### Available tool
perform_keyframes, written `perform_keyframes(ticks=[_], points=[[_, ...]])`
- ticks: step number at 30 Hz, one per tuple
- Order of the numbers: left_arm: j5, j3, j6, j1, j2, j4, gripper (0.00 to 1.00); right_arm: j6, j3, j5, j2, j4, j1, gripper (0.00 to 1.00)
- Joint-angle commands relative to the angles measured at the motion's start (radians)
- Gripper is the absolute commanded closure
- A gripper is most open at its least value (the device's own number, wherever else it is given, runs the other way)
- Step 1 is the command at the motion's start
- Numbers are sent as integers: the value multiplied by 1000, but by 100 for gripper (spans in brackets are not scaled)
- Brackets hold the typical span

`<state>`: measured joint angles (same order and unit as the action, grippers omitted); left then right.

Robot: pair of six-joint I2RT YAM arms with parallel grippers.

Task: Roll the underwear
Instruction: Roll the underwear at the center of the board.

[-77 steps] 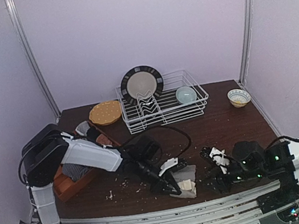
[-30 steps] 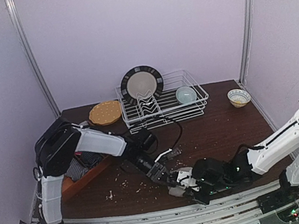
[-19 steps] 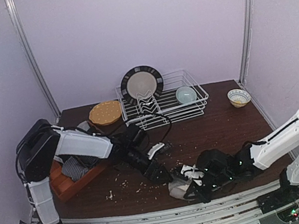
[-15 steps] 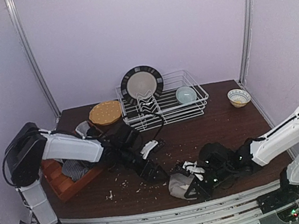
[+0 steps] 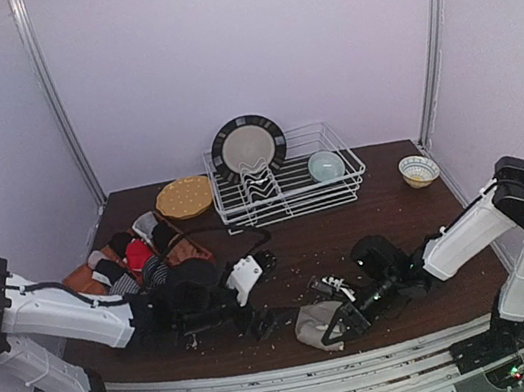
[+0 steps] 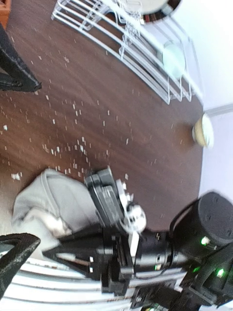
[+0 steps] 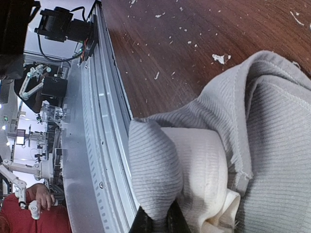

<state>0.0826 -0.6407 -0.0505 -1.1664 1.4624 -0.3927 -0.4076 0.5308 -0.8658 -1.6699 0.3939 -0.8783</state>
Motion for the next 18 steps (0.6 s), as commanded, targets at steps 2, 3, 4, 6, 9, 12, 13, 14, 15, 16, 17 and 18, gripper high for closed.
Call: perform_keyframes(ticks=[2,3,4,6,9,12,13,14,15,16,17,18], points=[[-127,43,-147,16,10,-242,4,-69,-52,-15,-89,-113,24,100],[-200,-10,-200,13,40,-153,11,-75,-54,-17,-95,-107,33,100],[-239,-62,-244,-4,74,-50,18,-84,-56,-22,-98,-96,41,100],[-226,-117,-345,-50,142,53,24,-95,-60,-29,-105,-83,52,100],[-209,-130,-453,-95,228,67,29,-105,-66,-33,-113,-71,61,100],[-208,-154,-510,-113,278,86,29,-110,-72,-34,-113,-65,67,100],[-210,-158,-528,-117,289,90,29,-111,-73,-33,-111,-66,68,100],[-209,-164,-539,-120,298,96,29,-112,-73,-34,-111,-65,72,100],[-211,-167,-549,-121,307,103,29,-112,-74,-35,-110,-65,73,100],[-211,-169,-561,-121,314,111,29,-112,-74,-35,-110,-67,75,100],[-204,-169,-567,-121,322,112,29,-110,-75,-35,-110,-68,75,100],[-193,-170,-572,-121,332,110,29,-110,-75,-35,-111,-68,75,100]])
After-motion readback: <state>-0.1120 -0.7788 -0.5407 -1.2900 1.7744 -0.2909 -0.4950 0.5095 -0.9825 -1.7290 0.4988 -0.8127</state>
